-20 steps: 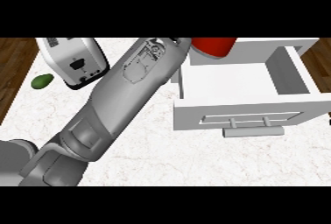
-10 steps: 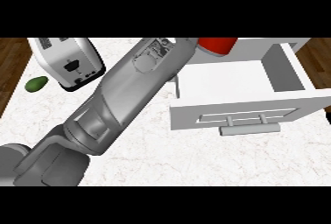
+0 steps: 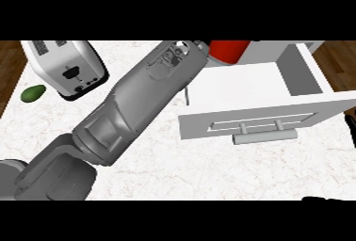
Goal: Pick up the can, place it into the drawer and close the drawer
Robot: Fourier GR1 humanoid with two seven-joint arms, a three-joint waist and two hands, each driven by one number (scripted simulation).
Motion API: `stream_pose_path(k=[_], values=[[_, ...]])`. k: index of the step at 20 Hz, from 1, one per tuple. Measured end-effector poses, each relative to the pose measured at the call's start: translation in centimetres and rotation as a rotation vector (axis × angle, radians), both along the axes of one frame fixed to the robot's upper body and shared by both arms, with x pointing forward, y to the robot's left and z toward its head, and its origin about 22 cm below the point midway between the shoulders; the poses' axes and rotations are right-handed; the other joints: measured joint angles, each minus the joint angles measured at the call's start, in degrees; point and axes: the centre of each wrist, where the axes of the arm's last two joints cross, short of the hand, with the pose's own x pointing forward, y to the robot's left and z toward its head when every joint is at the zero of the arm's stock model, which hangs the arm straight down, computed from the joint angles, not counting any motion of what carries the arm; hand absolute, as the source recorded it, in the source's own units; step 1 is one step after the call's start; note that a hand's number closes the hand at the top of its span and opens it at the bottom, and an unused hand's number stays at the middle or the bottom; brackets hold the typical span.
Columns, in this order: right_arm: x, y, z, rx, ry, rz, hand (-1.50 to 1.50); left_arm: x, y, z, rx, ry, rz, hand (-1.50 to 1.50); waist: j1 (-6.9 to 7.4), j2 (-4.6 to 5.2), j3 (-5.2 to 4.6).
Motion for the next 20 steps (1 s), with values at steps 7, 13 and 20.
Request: stream_pose_path(k=[7, 13, 20], values=[[0.7, 0.3, 0.6, -0.006, -0.011, 0.0, -1.5, 0.2, 0.4, -1.9, 0.052, -0.014, 0.018, 1.5, -0.26, 0.19, 0.0], [1.2, 0.4, 0.7, -0.009, -0.017, 0.011, -1.5, 0.4, 1.0, -3.4, 0.09, -0.023, 0.051, -1.5, -1.17, 0.44, 0.02], [1.2, 0.5, 0.9, -0.016, -0.022, 0.023, -1.5, 0.6, 1.3, -4.0, 0.085, -0.031, 0.111, -1.5, -2.12, 0.67, 0.02]])
